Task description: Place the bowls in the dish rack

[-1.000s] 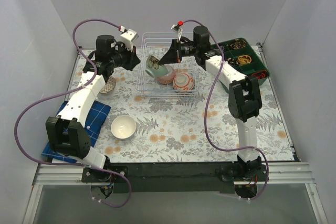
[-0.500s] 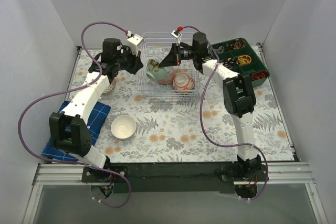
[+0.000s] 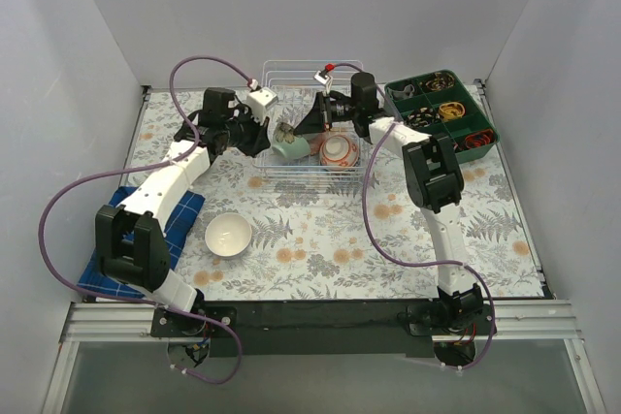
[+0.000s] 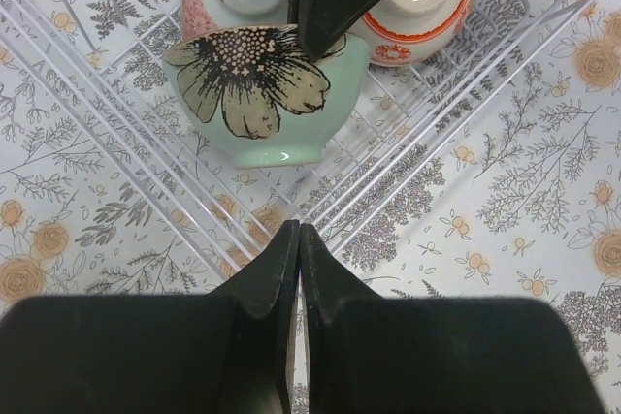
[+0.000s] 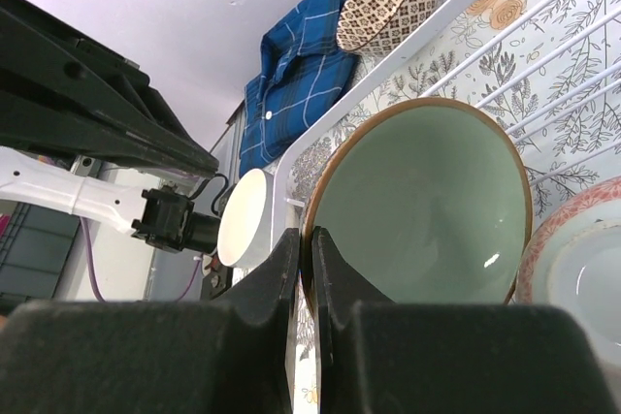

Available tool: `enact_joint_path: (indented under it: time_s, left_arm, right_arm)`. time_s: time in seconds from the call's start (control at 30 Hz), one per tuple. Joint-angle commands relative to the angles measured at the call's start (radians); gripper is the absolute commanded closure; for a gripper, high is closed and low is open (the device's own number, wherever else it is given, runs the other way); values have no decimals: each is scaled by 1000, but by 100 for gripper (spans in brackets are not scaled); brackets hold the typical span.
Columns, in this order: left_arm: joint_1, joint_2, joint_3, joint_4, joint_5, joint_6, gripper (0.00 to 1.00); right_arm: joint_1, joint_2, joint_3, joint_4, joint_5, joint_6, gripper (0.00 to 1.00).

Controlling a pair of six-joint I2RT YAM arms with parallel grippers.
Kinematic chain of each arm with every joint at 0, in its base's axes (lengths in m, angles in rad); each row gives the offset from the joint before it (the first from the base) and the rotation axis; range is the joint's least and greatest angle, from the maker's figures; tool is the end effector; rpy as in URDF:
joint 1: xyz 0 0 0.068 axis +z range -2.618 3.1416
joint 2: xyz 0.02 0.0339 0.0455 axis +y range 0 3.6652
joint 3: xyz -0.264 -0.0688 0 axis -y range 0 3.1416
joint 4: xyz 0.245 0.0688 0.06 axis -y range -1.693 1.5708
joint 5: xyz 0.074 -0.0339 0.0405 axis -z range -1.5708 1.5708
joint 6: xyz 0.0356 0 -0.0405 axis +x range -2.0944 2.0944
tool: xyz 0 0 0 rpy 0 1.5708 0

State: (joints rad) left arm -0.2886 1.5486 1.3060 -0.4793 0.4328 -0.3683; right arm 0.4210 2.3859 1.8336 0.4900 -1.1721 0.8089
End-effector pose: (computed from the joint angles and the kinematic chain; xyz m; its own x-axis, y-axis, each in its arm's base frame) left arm 0.3276 -0.1128 0.3066 -0.7927 -0.1056 -0.6004 0.2945 0.7960 -0.5288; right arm 0.4793 0.2506 0.2116 -0.7614 -0.0332 -0.6474 -0.6479 0.0035 0.7617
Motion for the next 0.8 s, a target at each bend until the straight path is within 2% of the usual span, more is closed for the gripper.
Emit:
enact_joint_path:
  time_s: [0.0, 0.27, 0.77]
  left_arm:
    - [-18, 13, 1, -8, 0, 46, 100]
    - [-35, 100, 13, -1, -26, 54, 100]
    - [-46, 241, 32, 139, -95, 14, 100]
  right_arm:
    - [1, 10, 36, 78, -3, 4, 99]
    - [1, 27, 16, 70, 6, -14, 99]
    - [-2, 26, 24, 16, 23, -80, 97]
